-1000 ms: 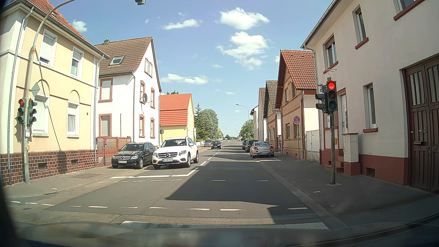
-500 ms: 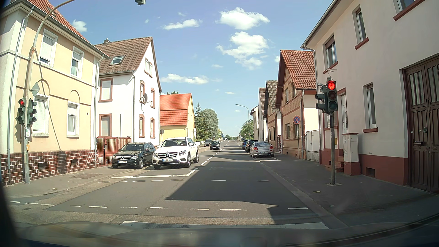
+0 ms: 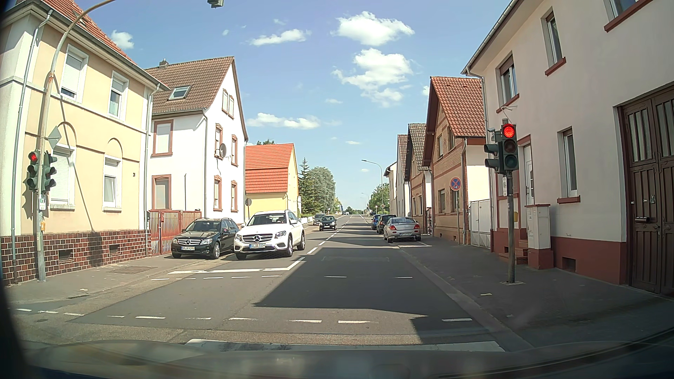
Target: Follow the waypoints while adhering to traffic rules and regulations
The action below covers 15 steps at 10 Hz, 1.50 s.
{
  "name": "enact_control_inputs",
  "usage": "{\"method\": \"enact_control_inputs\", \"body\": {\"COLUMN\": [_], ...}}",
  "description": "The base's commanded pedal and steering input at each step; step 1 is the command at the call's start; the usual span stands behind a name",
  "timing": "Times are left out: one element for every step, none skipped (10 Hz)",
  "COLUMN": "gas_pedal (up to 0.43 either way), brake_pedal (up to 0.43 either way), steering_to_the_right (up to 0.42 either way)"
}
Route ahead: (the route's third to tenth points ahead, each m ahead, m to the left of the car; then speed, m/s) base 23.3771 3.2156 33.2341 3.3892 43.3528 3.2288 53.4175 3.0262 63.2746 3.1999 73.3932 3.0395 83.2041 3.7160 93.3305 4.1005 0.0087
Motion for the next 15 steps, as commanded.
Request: {"method": "enact_control_inputs", "body": {"gas_pedal": [0.000,0.000,0.000,0.000,0.000,0.000,0.000,0.000,0.000,0.000,0.000,0.000,0.000,0.000,0.000], "brake_pedal": [0.232,0.232,0.232,0.232,0.232,0.232,0.232,0.232,0.232,0.232,0.232,0.232,0.232,0.232,0.232], "steering_to_the_right": [-0.001,-0.001,-0.001,-0.001,-0.001,-0.001,-0.001,-0.001,-0.001,-0.001,-0.001,-0.001,-0.001,-0.001,-0.001]}}
